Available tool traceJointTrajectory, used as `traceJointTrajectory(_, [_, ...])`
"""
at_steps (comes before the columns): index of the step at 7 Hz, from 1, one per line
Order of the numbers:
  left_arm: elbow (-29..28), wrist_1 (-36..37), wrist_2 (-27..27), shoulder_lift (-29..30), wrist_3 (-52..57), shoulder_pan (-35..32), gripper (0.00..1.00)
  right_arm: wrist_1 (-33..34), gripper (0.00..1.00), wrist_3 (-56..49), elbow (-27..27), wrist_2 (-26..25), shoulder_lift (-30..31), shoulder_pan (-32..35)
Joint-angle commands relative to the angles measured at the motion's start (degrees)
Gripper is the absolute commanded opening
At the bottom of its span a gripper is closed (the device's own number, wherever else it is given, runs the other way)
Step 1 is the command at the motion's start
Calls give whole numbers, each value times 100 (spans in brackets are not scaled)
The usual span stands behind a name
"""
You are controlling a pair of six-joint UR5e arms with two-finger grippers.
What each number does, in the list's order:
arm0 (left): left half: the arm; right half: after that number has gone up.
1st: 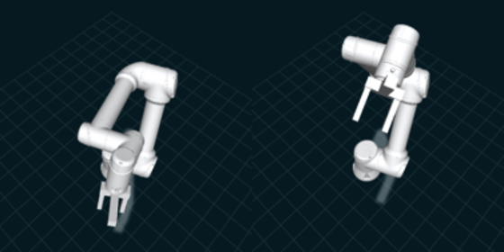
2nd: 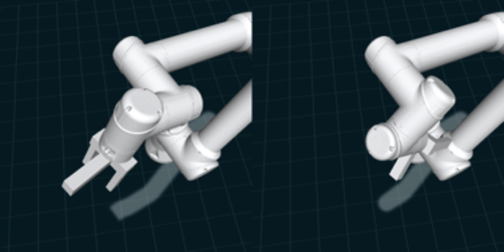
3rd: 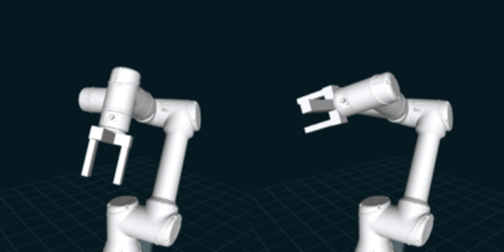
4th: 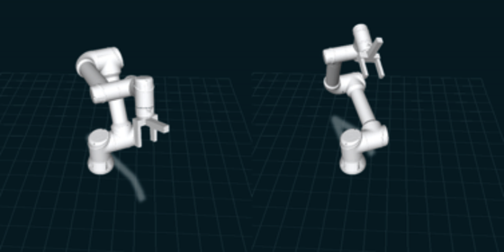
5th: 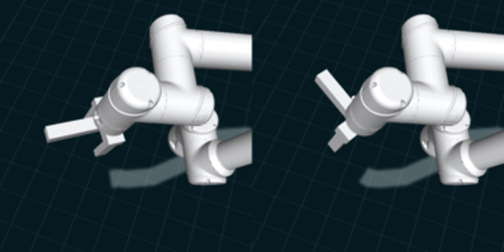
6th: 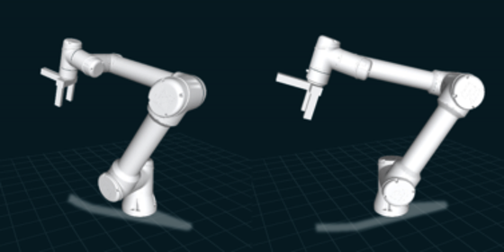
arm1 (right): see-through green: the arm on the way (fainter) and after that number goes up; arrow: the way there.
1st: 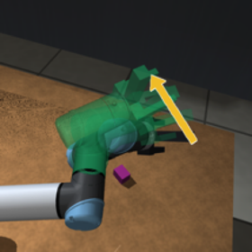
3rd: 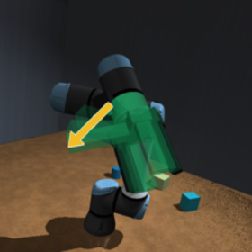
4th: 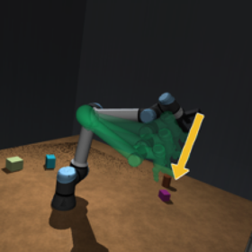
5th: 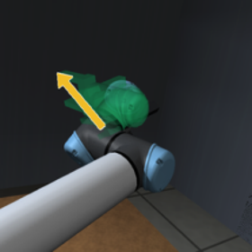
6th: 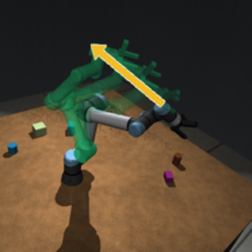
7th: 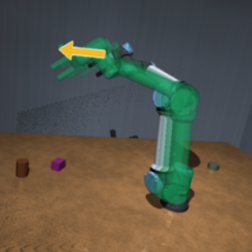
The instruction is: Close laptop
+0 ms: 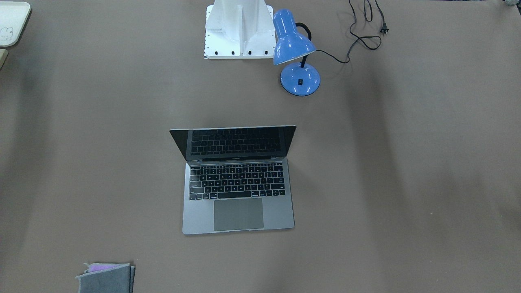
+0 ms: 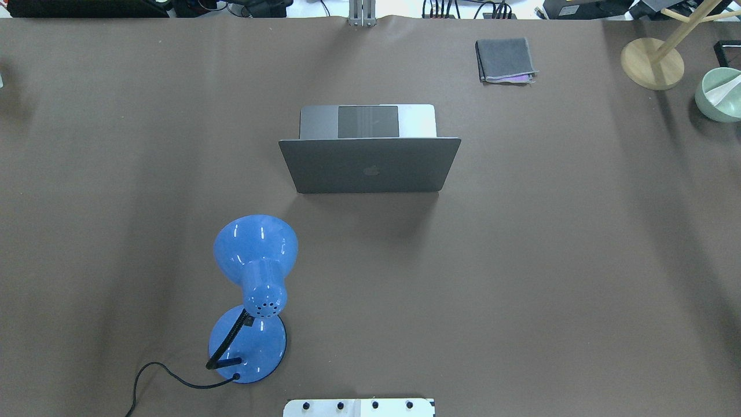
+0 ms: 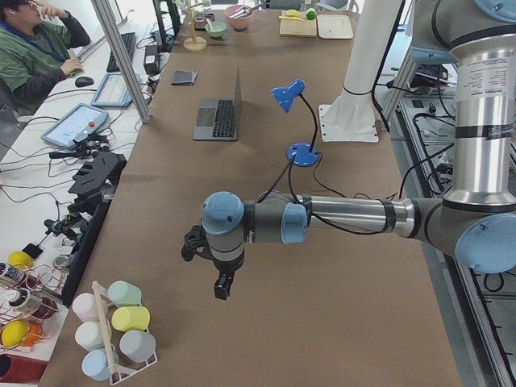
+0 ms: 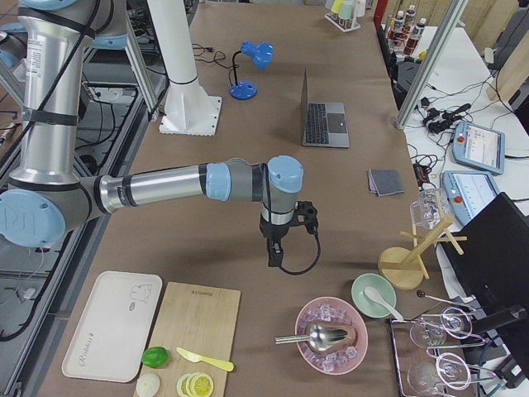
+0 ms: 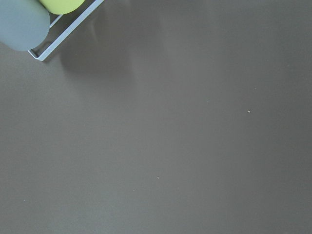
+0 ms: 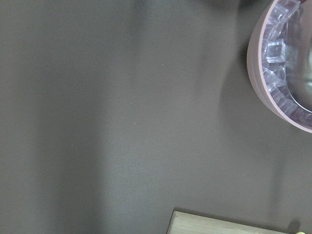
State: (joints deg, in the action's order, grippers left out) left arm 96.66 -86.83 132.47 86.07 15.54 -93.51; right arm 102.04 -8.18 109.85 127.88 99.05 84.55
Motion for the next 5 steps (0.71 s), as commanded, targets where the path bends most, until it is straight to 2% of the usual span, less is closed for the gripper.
traceJointTrajectory(1, [55, -18, 15, -37, 10, 9, 99, 0, 100, -8, 1, 0, 0, 0])
traceJointTrajectory(4, [55, -255, -2, -29, -7, 9, 99, -18, 100, -25, 1, -43, -26, 0])
traceJointTrajectory(5, [64, -273, 7, 23, -16, 9, 99, -270, 100, -34, 10, -44, -18, 0])
